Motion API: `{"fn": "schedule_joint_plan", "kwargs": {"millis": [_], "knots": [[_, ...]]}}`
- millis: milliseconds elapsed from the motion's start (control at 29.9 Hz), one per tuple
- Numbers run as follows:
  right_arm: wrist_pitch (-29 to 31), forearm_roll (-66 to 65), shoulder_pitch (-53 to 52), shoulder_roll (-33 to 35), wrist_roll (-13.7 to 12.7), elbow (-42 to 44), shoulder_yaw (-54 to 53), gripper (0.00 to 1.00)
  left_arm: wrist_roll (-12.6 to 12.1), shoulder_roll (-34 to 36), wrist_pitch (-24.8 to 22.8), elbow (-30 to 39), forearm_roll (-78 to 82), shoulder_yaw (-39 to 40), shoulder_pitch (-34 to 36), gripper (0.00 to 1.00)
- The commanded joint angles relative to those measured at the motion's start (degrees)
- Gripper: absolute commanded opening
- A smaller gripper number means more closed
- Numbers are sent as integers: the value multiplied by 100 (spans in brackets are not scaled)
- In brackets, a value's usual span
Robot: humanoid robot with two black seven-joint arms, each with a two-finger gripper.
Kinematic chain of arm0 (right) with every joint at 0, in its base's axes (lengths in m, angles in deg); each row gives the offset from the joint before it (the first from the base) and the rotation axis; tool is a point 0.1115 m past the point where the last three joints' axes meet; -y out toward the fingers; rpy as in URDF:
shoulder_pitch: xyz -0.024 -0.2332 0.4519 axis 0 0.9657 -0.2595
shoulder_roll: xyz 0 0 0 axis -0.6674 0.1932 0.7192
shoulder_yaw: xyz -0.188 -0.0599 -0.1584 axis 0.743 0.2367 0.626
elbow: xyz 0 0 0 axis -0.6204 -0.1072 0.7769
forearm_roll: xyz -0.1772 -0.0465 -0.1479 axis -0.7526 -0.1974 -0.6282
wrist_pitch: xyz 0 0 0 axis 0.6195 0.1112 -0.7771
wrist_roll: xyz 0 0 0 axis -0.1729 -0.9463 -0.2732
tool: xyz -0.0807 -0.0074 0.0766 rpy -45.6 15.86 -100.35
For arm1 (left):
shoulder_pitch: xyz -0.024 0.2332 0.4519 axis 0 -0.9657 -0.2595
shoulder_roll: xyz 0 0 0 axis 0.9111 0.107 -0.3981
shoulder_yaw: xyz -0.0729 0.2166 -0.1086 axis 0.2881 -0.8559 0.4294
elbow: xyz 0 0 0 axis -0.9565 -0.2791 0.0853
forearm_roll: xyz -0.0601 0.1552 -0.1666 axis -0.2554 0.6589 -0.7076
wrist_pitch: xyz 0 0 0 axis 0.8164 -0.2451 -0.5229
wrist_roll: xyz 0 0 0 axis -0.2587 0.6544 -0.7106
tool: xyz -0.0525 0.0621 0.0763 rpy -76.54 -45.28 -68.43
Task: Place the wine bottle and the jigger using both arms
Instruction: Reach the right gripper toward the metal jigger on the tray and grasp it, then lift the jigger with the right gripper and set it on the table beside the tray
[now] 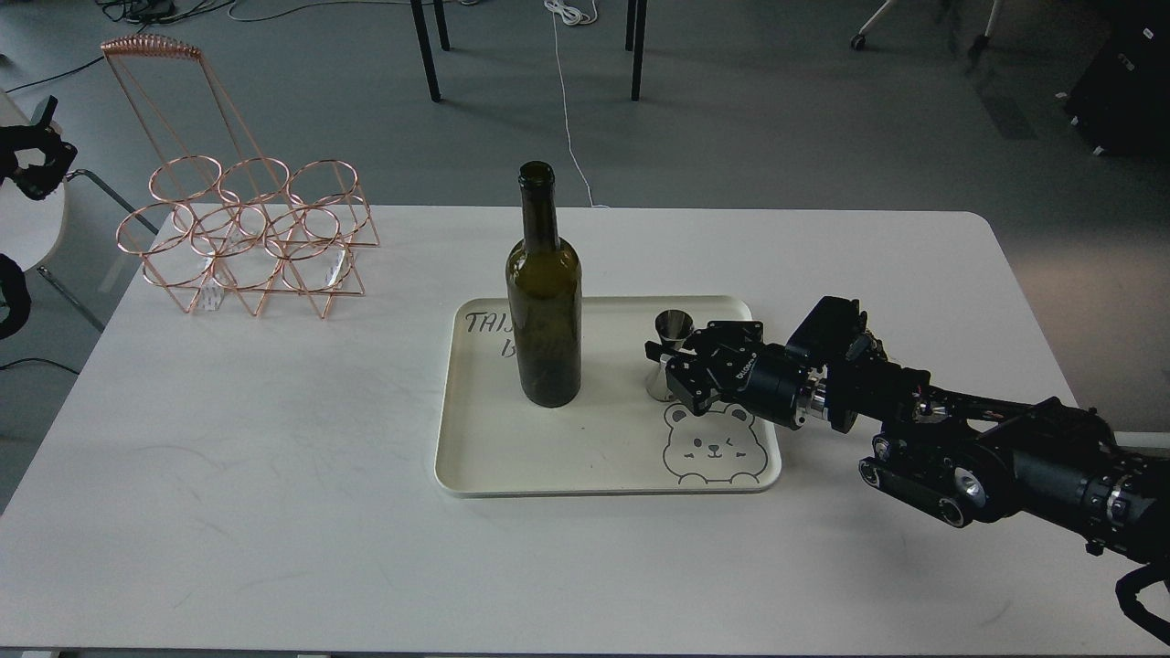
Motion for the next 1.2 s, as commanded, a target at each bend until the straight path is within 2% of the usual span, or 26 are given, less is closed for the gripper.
{"fn": "schedule_joint_plan", "kwargs": {"millis": [0,201,468,669,903,1070,1171], "knots": [[-226,9,1,39,0,-11,1,15,0,1,4,5,0,-5,-1,98],[-311,44,-52,319,0,-73,-78,14,0,1,-5,-4,0,13,-1,98],[-311,114,-70,1461,0,-283,-631,14,0,10,-5,5,-9,13,-1,98],[-311,193,501,2226,0,-214,-1044,15,0,1,-14,31,-9,4,-1,98],[-311,923,1301,2482,0,-213,-1054,15,9,-25,-5,58,0,4,-1,98],[-311,958,1469,2465,0,-196,-1080,17,0,-52,-5,67,8,-13,-1,98],[-311,949,1469,2421,0,-196,-1080,21,0,-60,4,67,8,-13,8,98]]}}
